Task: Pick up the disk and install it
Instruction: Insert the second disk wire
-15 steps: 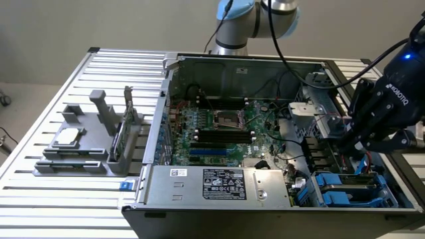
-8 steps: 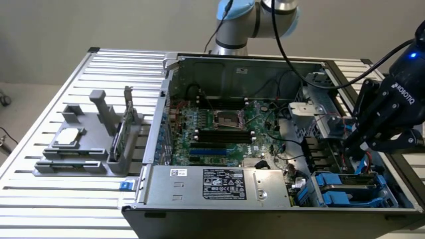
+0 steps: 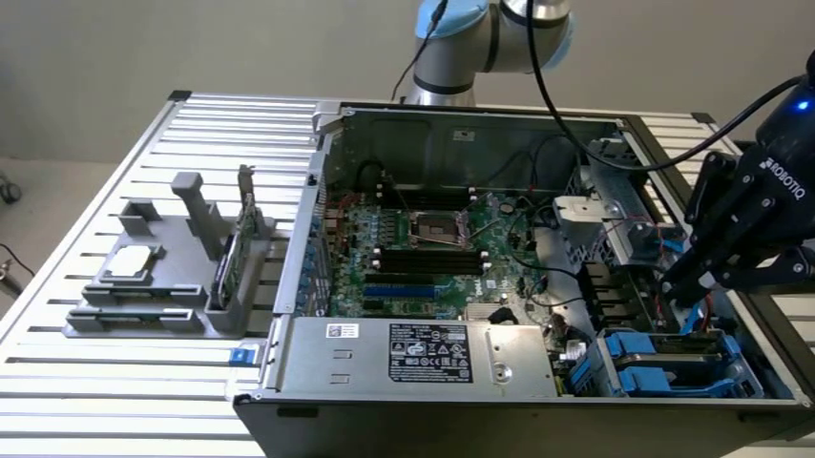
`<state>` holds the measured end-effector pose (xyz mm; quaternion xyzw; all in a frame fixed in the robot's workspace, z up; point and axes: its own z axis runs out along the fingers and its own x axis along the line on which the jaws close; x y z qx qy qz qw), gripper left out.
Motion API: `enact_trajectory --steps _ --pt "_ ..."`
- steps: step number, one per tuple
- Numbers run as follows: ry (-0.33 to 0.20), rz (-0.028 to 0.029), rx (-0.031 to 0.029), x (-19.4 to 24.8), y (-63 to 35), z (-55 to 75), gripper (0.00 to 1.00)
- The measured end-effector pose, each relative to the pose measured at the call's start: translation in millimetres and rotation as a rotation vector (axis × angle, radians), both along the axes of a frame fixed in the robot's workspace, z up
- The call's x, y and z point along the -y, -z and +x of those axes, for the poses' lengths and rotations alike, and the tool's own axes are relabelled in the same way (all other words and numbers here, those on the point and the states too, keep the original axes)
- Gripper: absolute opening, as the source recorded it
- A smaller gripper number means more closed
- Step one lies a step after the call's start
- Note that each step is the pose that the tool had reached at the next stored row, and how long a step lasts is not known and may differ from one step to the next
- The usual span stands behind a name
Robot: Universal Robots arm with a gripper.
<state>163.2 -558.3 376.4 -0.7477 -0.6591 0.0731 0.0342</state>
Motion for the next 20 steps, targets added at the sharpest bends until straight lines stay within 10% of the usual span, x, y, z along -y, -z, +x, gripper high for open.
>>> enact_trajectory --steps 20 --pt "0.001 -0.0008 0.0000 0.1 8.8 0.8 0.25"
